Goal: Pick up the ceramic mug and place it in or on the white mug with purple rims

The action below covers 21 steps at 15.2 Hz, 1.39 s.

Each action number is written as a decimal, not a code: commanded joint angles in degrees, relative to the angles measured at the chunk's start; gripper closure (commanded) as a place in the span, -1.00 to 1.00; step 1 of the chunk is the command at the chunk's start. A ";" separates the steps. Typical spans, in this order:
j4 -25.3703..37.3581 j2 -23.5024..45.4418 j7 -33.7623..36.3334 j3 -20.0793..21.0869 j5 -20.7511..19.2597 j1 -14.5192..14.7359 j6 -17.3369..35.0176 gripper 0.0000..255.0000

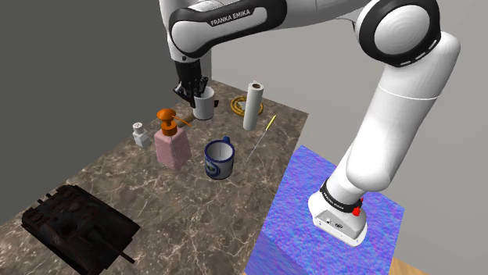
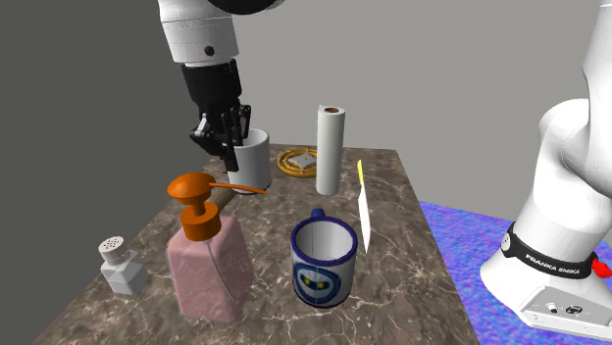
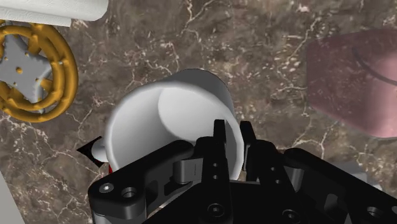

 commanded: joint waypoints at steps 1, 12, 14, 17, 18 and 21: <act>1.31 -0.21 -0.10 0.04 0.10 0.02 -1.52 1.00; 8.52 -1.22 -0.68 0.17 0.54 0.10 -9.67 1.00; 9.61 -1.24 -0.74 0.19 0.56 0.13 -10.79 1.00; 2.96 -7.18 0.62 1.07 2.21 0.74 -9.93 1.00; 0.95 -9.09 1.08 1.37 2.78 1.00 -9.77 1.00; -4.55 -14.64 2.48 2.29 4.59 1.93 -9.64 1.00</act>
